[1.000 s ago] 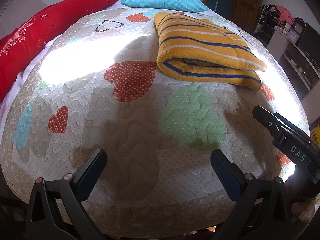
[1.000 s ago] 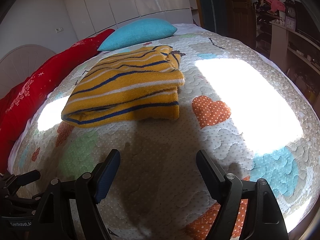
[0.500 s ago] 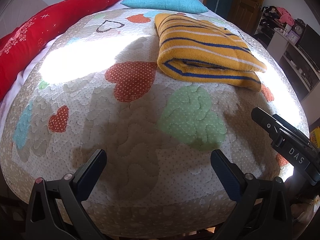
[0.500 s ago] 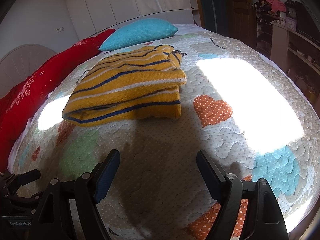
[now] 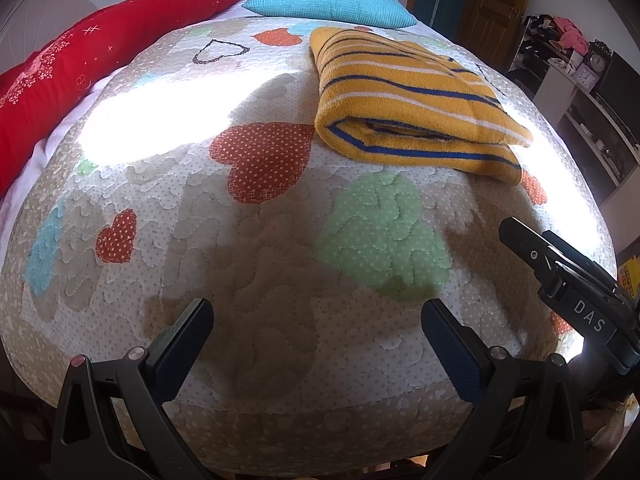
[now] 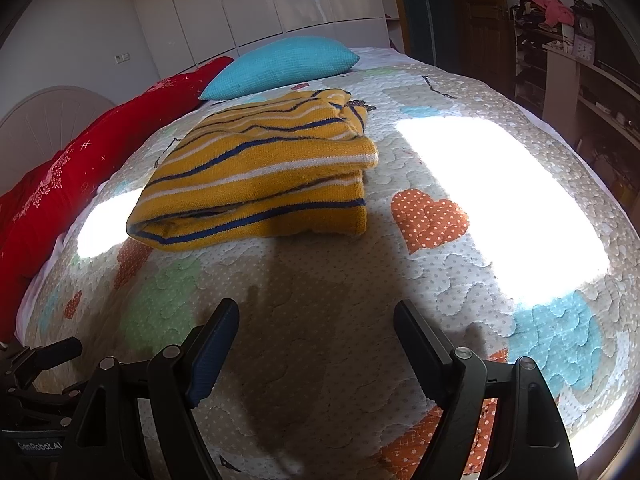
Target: Fold small clothes
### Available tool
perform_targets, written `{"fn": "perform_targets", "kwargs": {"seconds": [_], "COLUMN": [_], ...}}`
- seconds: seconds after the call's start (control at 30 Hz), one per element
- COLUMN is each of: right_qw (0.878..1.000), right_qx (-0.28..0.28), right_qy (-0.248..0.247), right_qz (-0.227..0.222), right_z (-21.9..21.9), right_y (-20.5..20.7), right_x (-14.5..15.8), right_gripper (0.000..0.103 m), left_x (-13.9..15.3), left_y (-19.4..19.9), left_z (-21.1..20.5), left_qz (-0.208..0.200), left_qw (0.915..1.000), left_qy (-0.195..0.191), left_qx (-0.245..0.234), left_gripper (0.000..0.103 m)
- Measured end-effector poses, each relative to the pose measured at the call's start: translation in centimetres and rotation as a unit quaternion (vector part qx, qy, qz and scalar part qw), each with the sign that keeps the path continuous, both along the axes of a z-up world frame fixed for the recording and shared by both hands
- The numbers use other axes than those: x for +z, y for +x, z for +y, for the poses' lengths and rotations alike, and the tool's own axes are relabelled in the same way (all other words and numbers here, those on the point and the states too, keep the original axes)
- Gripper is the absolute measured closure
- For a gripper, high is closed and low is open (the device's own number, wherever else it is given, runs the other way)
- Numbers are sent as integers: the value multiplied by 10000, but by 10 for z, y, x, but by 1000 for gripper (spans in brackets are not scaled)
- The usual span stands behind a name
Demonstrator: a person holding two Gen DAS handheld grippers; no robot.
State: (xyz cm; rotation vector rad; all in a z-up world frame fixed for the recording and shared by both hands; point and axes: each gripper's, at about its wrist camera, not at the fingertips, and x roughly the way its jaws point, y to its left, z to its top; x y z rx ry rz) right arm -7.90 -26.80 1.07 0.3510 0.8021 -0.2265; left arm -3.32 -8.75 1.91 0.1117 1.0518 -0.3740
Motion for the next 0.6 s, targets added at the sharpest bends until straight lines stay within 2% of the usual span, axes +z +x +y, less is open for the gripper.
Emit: {"fn": "perform_targets", "kwargs": {"seconds": [0.6], "right_qw": [9998], "right_qx": [183], "right_qy": [-28], "right_qz": [-57], "right_z": [8], "right_y": [3], "right_x": [1], "right_gripper": [19], "left_x": [-2], "left_y": [3], "left_z": [2], "left_qz": [77], "left_qw": [9999], "left_qy": [-71], "left_qx": [-15], "left_gripper": [0]}}
